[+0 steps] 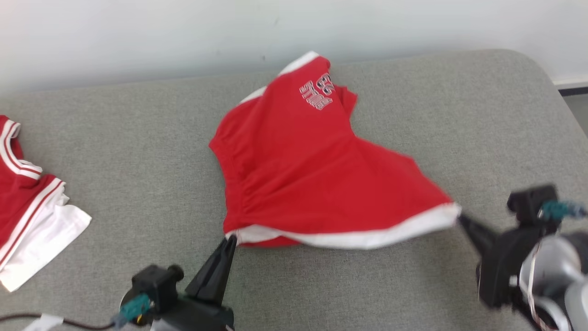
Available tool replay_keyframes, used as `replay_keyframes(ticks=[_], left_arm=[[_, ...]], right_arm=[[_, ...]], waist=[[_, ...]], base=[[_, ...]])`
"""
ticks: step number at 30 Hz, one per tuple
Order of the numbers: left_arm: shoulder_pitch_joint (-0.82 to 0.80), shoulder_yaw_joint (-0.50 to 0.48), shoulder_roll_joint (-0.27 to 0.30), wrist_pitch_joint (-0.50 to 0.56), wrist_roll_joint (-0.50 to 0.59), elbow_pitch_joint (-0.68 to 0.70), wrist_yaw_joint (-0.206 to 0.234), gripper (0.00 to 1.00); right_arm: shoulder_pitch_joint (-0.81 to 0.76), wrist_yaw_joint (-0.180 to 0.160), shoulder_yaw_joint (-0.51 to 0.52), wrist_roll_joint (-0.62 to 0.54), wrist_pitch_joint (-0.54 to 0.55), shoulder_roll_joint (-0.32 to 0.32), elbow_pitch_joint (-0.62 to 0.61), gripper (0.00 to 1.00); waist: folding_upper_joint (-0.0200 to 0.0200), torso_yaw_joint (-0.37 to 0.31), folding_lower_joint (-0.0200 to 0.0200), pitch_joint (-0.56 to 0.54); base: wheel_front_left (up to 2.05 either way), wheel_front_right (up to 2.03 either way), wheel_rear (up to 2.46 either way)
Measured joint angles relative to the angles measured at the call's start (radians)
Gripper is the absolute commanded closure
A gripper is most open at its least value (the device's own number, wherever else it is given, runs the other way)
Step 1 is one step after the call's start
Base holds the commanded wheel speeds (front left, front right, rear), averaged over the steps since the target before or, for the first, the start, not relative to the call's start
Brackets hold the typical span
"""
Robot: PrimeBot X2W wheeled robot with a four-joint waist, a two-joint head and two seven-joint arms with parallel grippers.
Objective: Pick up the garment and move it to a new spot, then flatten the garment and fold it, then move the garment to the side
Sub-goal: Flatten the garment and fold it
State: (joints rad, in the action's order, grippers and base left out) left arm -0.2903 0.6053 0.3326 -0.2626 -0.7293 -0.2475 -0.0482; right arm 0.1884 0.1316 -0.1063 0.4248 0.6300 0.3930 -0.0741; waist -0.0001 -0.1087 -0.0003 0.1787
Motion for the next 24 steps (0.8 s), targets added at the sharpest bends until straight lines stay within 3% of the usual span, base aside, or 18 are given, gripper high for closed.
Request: replay_keyframes(ticks=[5,10,16,24], left_arm=[[0.094,-0.008,0.024,0.0,-0.006,0.065,0.042,1.0],[0.153,-0.046,0.025,0.0,-0.019,0.149,0.056,1.0],[0.031,-0.066,0.004,0.0,0.008,0.164,0.021,1.0],[-0.296,-0.145,-0.015,0.0,0.057,0.136,0.023,1.0]], right_arm=[[-0.179,0.0,0.044,0.05,0.133,0.002,-0.196,1.0],[-0.222,0.0,0.153,0.019,0.078,-0.095,-0.298,1.0],[-0.023,0.0,0.161,-0.009,-0.076,-0.214,-0.197,1.0],[0.34,0.0,0.119,-0.074,-0.338,-0.248,0.018,1.0]], waist=[[0.0,0.008,0.0,-0.023],[-0.0001,0.01,0.0001,-0.025],[0.0,0.004,0.0003,-0.014],[0.0001,-0.013,0.0005,-0.001]], base=[[0.0,0.0,0.0],[0.0,0.0,0.0],[0.0,0.0,0.0],[0.0,0.0,0.0]])
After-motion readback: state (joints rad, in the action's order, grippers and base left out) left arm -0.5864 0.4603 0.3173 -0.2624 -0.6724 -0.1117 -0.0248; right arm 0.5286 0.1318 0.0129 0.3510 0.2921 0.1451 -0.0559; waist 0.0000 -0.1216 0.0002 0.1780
